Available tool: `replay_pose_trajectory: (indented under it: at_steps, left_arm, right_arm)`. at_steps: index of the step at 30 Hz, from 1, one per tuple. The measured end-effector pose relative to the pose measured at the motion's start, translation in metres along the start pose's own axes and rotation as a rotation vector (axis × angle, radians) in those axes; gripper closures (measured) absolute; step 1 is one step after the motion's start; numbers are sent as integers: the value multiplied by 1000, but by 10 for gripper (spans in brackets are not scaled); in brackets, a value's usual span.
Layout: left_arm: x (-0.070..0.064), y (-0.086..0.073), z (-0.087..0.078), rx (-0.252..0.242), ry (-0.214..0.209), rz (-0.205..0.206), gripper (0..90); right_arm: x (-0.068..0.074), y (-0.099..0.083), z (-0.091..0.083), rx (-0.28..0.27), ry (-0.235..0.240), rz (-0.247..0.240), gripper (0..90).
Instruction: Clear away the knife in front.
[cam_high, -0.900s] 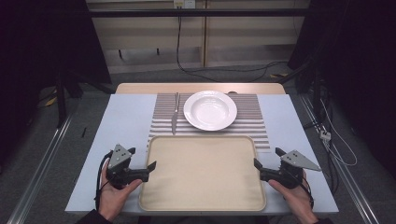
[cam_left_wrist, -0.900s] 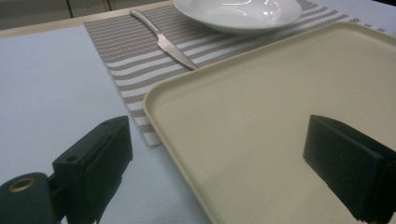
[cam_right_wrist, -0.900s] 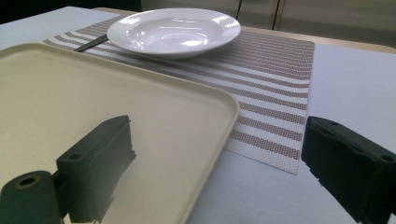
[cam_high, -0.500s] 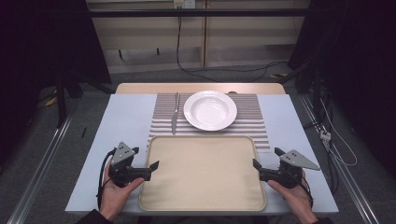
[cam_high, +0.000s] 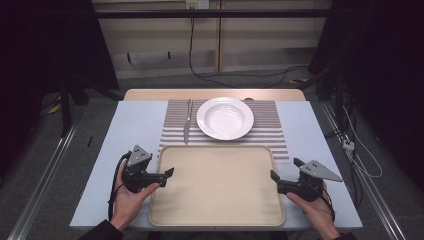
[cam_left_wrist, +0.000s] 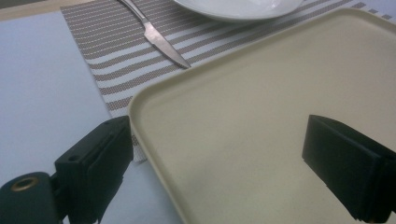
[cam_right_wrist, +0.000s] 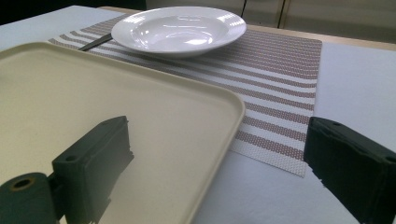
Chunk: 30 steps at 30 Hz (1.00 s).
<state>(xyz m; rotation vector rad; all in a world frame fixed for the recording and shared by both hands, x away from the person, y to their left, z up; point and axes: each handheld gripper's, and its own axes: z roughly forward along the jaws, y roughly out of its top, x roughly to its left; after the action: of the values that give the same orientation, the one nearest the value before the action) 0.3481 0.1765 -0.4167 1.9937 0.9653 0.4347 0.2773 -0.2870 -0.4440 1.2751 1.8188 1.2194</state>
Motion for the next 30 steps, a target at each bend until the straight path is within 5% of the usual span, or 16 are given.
replay_pose_trajectory:
  at_steps: [5, 22, 30]
  left_arm:
    - [1, 9, 4, -9, -15, -40, 86]
    - [15, 34, 34, 6, 28, 15, 86]
    - [24, 43, 48, 16, 31, 0, 89]
  right_arm:
    - [1, 0, 0, 7, -2, 6, 76]
    - [2, 1, 3, 11, 11, -9, 75]
    - [2, 1, 3, 14, 11, -10, 75]
